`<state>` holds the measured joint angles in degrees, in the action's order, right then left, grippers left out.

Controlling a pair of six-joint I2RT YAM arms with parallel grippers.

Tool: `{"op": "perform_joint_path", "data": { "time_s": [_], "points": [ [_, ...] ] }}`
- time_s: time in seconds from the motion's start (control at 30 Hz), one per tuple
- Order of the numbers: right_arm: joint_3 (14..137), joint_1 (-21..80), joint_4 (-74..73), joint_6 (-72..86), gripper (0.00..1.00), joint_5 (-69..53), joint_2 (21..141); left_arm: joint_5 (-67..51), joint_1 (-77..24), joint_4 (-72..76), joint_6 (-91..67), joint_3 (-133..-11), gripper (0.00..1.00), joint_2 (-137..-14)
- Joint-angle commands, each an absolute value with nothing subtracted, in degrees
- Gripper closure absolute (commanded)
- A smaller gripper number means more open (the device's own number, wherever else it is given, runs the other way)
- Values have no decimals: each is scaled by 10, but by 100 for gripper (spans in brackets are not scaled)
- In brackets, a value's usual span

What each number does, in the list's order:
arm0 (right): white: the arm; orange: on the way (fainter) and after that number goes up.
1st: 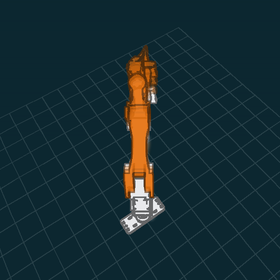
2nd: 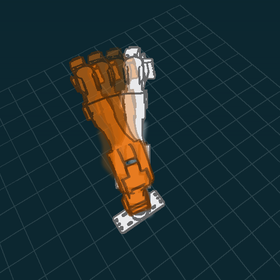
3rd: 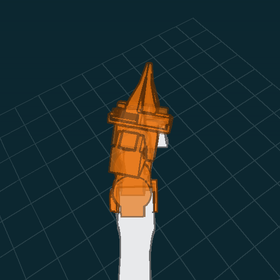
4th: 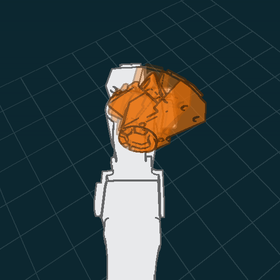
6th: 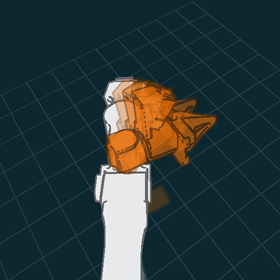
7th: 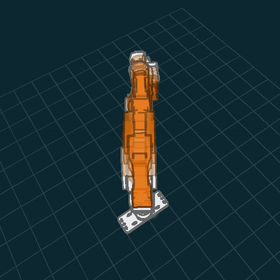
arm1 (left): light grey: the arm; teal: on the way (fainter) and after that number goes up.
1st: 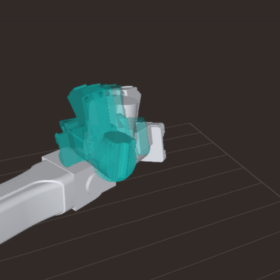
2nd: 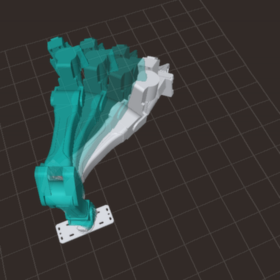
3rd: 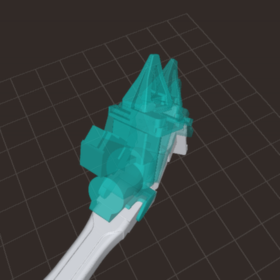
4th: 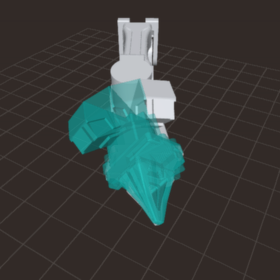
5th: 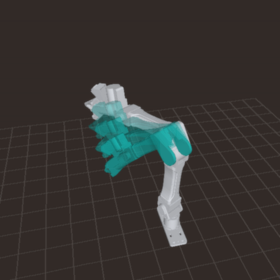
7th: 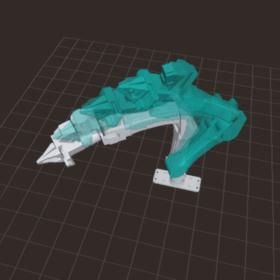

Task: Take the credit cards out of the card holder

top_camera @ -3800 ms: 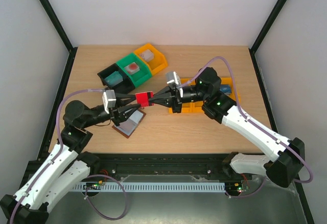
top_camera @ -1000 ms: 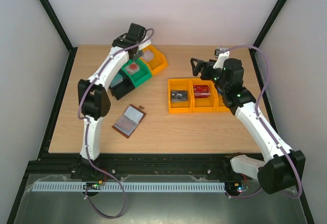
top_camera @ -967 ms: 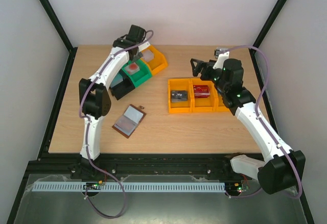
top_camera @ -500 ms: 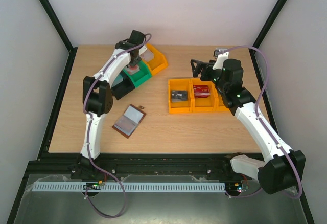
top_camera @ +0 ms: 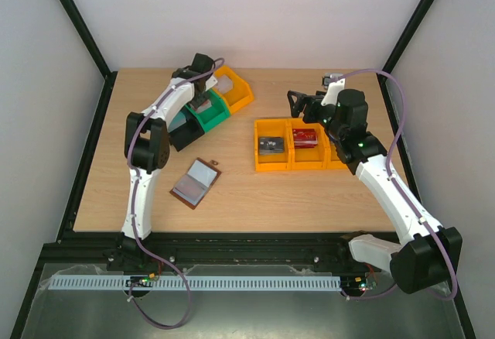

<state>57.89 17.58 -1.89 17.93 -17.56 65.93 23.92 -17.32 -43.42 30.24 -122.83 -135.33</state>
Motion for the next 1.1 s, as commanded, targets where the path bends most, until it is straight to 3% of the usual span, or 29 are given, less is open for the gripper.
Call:
{"op": "perform_joint_path", "data": {
  "time_s": [0.0,0.73,0.93,1.07],
  "points": [
    [572,174,-15,169,1,-180,656,242,-171,-418,331,-1209,98,-1357],
    [575,174,-15,163,1,-186,657,278,-184,-325,410,-1124,97,-1342],
    [576,174,-16,162,1,-186,657,251,-189,-317,411,-1107,90,-1319],
    [576,174,-16,161,1,-187,658,237,-190,-317,410,-1098,74,-1311]
  ]
}}
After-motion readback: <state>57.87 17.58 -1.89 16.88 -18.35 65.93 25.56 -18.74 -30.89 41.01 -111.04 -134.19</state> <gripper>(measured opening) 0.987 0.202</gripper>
